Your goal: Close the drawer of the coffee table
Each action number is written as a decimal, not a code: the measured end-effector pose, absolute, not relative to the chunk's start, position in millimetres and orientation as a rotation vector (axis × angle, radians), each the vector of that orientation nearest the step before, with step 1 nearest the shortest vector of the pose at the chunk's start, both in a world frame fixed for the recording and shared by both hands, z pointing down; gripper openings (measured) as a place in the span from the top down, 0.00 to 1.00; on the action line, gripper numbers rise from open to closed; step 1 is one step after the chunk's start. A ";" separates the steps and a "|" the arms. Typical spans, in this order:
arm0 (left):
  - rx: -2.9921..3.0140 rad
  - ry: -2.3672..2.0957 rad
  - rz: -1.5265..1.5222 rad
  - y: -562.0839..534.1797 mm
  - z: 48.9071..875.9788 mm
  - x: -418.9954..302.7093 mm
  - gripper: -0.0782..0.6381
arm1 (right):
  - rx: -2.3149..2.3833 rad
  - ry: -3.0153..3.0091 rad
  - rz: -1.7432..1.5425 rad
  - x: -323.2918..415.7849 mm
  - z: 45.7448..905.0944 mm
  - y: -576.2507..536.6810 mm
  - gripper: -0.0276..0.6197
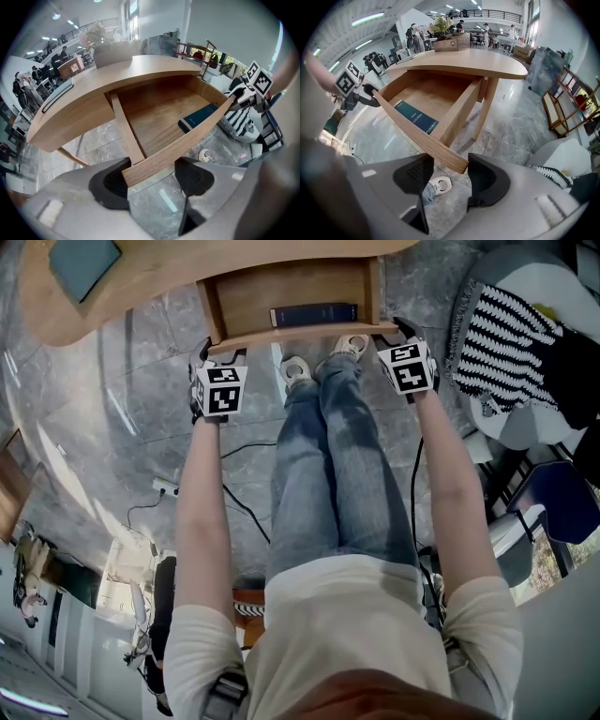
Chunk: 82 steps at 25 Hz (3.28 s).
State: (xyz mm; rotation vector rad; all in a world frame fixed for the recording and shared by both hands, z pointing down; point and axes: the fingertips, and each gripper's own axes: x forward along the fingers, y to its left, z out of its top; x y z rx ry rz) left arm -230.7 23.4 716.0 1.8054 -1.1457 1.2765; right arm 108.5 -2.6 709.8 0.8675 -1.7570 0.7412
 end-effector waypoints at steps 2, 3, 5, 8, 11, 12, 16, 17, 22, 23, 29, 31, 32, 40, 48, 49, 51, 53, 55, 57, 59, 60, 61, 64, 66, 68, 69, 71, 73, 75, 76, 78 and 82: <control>1.810 -1.148 1.277 19.1 716.7 -230.6 0.48 | 0.870 -1.759 0.740 108.8 710.7 -6.5 0.61; 1.812 -1.149 1.277 17.1 716.9 -230.6 0.48 | 0.870 -1.759 0.739 109.2 711.3 -8.3 0.61; 1.815 -1.151 1.276 13.3 717.2 -230.4 0.48 | 0.870 -1.758 0.734 110.2 712.4 -12.0 0.61; 1.816 -1.156 1.273 6.7 716.9 -231.1 0.48 | 0.873 -1.758 0.725 110.3 712.9 -18.7 0.61; 1.820 -1.160 1.273 -1.3 715.5 -231.4 0.48 | 0.880 -1.761 0.728 109.4 711.5 -25.4 0.61; 1.822 -1.160 1.273 -4.0 714.7 -231.3 0.48 | 0.883 -1.766 0.729 108.6 710.5 -28.0 0.61; 1.829 -1.163 1.274 -13.4 713.6 -232.8 0.48 | 0.888 -1.775 0.722 107.4 709.7 -36.8 0.61; 1.829 -1.163 1.273 -15.2 713.9 -233.3 0.48 | 0.890 -1.776 0.720 107.0 710.1 -38.7 0.61; 1.831 -1.166 1.272 -23.5 716.7 -233.9 0.48 | 0.891 -1.776 0.711 107.4 713.5 -47.4 0.61; 1.829 -1.166 1.272 -25.0 716.9 -233.8 0.48 | 0.892 -1.773 0.712 107.7 713.5 -48.6 0.61; 1.832 -1.170 1.271 -36.7 718.5 -236.8 0.48 | 0.903 -1.779 0.708 104.7 715.4 -59.9 0.61; 1.831 -1.174 1.269 -40.4 718.1 -236.6 0.48 | 0.904 -1.776 0.708 105.2 714.9 -63.2 0.61; 1.831 -1.175 1.268 -42.0 717.5 -236.2 0.48 | 0.906 -1.776 0.707 105.6 714.4 -64.9 0.61; 1.837 -1.191 1.259 -63.9 715.0 -239.0 0.48 | 0.913 -1.782 0.694 103.0 711.6 -86.6 0.61; 1.828 -1.199 1.254 -82.4 718.3 -238.5 0.48 | 0.922 -1.786 0.686 103.4 713.6 -105.7 0.60; 1.825 -1.202 1.253 -84.9 718.1 -238.9 0.48 | 0.924 -1.787 0.687 102.8 713.3 -108.2 0.60; 1.816 -1.211 1.247 -89.5 717.7 -239.5 0.48 | 0.927 -1.789 0.692 101.4 712.4 -112.7 0.60; 1.806 -1.220 1.238 -93.2 718.2 -239.9 0.48 | 0.928 -1.790 0.689 101.8 712.8 -116.6 0.60; 1.800 -1.227 1.230 -96.5 718.0 -239.9 0.48 | 0.930 -1.794 0.690 101.3 712.0 -120.0 0.60; 1.782 -1.238 1.221 -98.4 716.3 -240.4 0.48 | 0.932 -1.798 0.690 100.7 710.5 -122.6 0.60; 1.759 -1.262 1.204 -100.1 717.1 -242.6 0.48 | 0.934 -1.801 0.687 100.1 709.9 -126.0 0.60; 1.750 -1.271 1.197 -101.4 717.2 -243.1 0.47 | 0.935 -1.802 0.683 100.3 710.4 -128.1 0.60; 1.745 -1.276 1.193 -103.3 716.6 -243.0 0.47 | 0.937 -1.803 0.681 100.5 711.0 -130.3 0.60; 1.739 -1.290 1.186 -110.7 714.4 -243.1 0.47 | 0.944 -1.804 0.681 99.3 711.4 -137.0 0.60; 1.734 -1.306 1.180 -115.0 713.9 -243.8 0.47 | 0.947 -1.806 0.675 99.5 711.9 -141.8 0.60; 1.726 -1.325 1.169 -118.9 713.7 -244.9 0.47 | 0.951 -1.808 0.671 99.4 711.1 -146.3 0.60; 1.720 -1.336 1.162 -120.7 714.1 -246.0 0.47 | 0.953 -1.808 0.670 99.0 710.6 -148.5 0.60; 1.706 -1.356 1.148 -124.4 713.3 -247.2 0.47 | 0.957 -1.810 0.671 97.8 710.0 -152.6 0.60; 1.684 -1.378 1.125 -127.8 711.5 -246.3 0.47 | 0.958 -1.810 0.672 98.2 710.2 -156.0 0.60; 1.650 -1.417 1.081 -130.9 710.3 -245.1 0.47 | 0.960 -1.811 0.673 99.6 710.5 -159.0 0.60; 1.634 -1.435 1.061 -132.0 710.1 -244.8 0.47 | 0.961 -1.812 0.673 100.0 710.5 -160.3 0.60; 1.614 -1.455 1.041 -134.1 710.7 -245.1 0.47 | 0.963 -1.814 0.673 99.9 711.0 -162.7 0.60; 1.596 -1.468 1.028 -140.7 711.6 -246.0 0.47 | 0.963 -1.812 0.667 99.5 711.9 -169.9 0.60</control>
